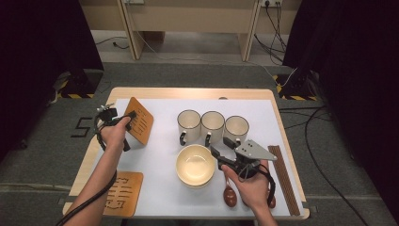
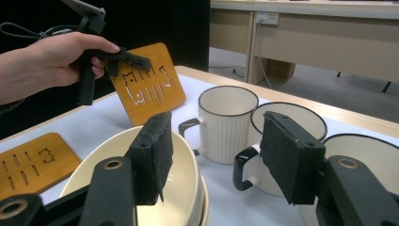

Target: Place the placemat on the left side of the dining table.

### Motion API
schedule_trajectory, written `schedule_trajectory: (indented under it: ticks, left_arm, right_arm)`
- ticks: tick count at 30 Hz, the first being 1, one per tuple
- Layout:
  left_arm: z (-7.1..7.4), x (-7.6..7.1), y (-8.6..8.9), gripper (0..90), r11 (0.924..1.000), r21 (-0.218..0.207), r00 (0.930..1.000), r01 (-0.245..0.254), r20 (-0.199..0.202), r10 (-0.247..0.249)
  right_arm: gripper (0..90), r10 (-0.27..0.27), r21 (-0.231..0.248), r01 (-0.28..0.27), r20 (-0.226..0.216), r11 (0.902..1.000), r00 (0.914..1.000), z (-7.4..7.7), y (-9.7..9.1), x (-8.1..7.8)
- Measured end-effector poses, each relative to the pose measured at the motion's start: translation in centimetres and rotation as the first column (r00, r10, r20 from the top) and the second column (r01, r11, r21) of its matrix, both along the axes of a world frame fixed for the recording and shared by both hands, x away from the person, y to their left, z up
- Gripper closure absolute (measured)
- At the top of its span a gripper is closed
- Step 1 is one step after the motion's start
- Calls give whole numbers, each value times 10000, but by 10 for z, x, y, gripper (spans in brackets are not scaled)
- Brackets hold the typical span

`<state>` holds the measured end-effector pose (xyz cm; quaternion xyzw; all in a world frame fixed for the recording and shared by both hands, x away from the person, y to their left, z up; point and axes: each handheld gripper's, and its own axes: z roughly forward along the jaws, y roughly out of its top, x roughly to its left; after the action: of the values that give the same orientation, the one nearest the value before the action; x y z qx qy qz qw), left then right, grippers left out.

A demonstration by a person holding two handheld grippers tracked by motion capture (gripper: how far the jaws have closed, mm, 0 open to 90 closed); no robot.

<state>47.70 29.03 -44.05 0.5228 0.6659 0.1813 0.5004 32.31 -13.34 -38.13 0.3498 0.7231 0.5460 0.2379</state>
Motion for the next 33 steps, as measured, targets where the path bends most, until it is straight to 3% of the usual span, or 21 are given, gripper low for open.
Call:
schedule_trajectory:
  ticks: [4,12,17,24,30,33]
  left_arm:
    - [-3,0,2,852,9999,-123,9999,-101,-37,100]
    - [-8,0,10,796,9996,215,9992,-207,-326,214]
    - [-13,0,13,667,9977,683,9984,-25,-560,63]
    - [-24,-1,24,561,9954,927,9941,-224,-1032,320]
    - [-34,-1,38,493,9882,1431,9895,-551,-1248,732]
    - [-36,-1,47,458,9790,1864,9879,-825,-1140,1049]
  right_arm:
    - [443,-4,-18,4,-5,10000,10000,0,0,0]
    - [443,-27,-32,27,-63,10000,10000,-1,0,1]
    - [440,-68,-105,67,-72,9999,10000,-1,-1,1]
    - [439,-93,-143,91,-174,9999,9998,-3,-1,2]
    - [438,-57,-177,53,-218,9998,9997,-3,-1,2]
    - [438,-64,-193,60,-194,9998,9998,-3,0,2]
